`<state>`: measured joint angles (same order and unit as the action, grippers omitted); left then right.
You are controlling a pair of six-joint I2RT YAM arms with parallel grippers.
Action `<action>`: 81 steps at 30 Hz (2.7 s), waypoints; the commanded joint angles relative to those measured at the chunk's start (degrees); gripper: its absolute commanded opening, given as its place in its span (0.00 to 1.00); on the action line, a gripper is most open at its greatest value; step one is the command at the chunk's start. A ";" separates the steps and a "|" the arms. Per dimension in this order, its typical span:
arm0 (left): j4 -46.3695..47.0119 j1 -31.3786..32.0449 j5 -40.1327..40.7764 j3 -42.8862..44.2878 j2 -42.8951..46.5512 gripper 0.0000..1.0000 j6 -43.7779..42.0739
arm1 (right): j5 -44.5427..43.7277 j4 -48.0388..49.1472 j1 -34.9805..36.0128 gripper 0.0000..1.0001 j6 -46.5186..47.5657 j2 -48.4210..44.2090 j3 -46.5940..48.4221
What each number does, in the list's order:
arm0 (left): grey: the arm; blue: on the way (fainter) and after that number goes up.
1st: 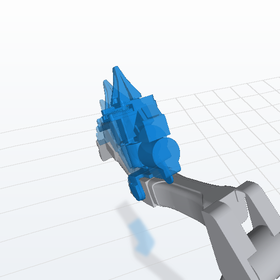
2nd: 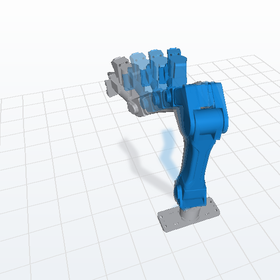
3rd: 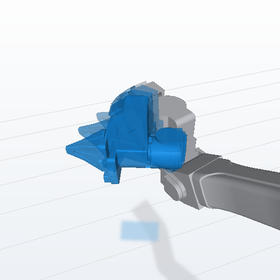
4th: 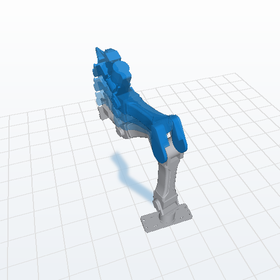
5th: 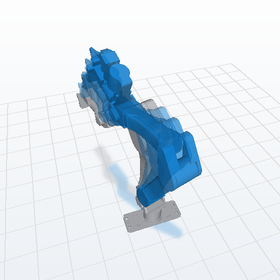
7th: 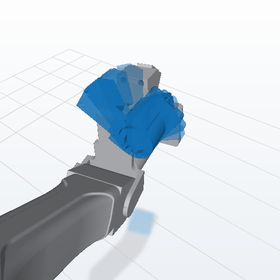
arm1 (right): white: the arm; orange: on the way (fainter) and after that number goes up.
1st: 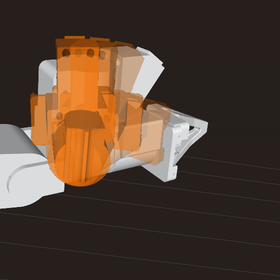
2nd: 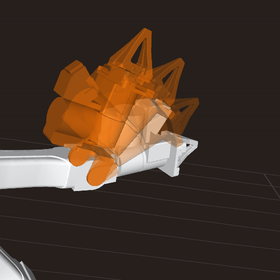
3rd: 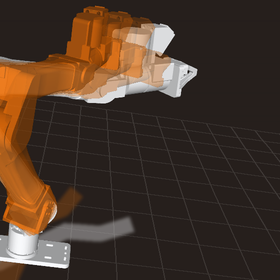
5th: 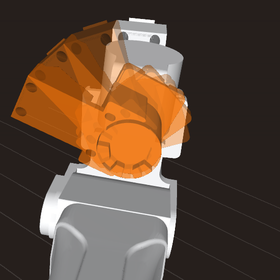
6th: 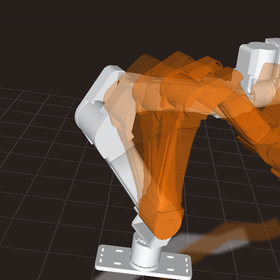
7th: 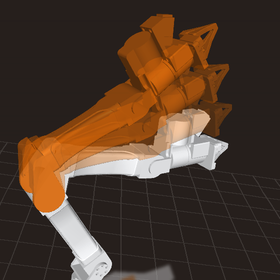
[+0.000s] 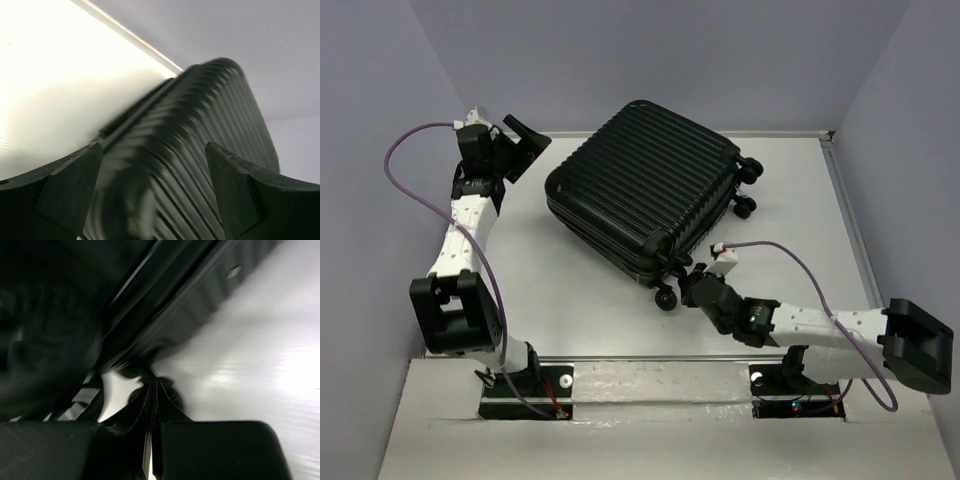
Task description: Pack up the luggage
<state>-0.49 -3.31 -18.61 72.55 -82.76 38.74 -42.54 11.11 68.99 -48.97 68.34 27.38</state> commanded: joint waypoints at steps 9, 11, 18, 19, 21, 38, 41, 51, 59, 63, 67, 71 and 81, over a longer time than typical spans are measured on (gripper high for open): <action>0.59 -4.51 -7.05 17.08 -22.96 0.95 0.55 | 24.06 -8.84 -31.09 0.07 12.57 3.18 11.36; -3.61 -3.38 -7.58 22.00 -27.44 0.95 -2.42 | 28.54 -7.43 -35.75 0.07 13.72 8.18 14.70; -5.75 3.04 -4.51 22.73 -32.90 0.96 -7.10 | 33.40 -4.79 -43.15 0.08 14.51 19.44 21.75; -3.75 3.40 -4.59 20.20 -32.64 0.96 -6.23 | 33.75 -4.70 -43.15 0.08 14.60 20.51 23.50; -2.24 5.50 -5.47 17.72 -32.47 0.96 -5.44 | 33.93 -3.04 -43.85 0.08 15.30 22.45 25.09; 14.89 13.68 -4.50 -27.26 -0.05 0.96 7.30 | 56.78 -11.54 -44.38 0.24 29.81 41.78 58.56; 15.17 13.95 -6.26 -29.75 5.14 0.96 8.37 | 55.20 -16.65 -45.00 0.34 29.55 43.81 62.09; 7.44 13.95 -0.75 -26.94 19.82 0.96 6.70 | 49.50 -24.91 -49.74 0.68 31.04 36.27 60.87; -0.99 13.24 9.64 -16.67 25.45 0.99 -2.35 | 46.32 -23.69 -49.74 0.69 31.39 19.31 47.79; -2.58 12.80 12.62 -14.11 27.03 0.99 -6.04 | 49.92 -19.82 -49.74 0.69 30.43 12.98 42.33; -5.92 12.54 16.32 -13.05 29.23 0.99 -9.82 | 54.66 -14.03 -48.61 0.62 28.76 2.98 35.31; -6.36 12.45 15.36 -19.72 33.01 0.99 -10.79 | 53.72 -6.30 -39.40 0.50 28.14 -5.83 24.08; -11.98 10.52 11.15 -26.94 46.90 0.99 -18.34 | 44.48 9.19 -21.44 0.41 29.81 -15.16 3.75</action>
<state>-11.20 7.73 -3.62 45.34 -42.50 27.33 5.15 10.26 47.57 -19.46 54.94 36.32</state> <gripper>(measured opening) 0.990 0.432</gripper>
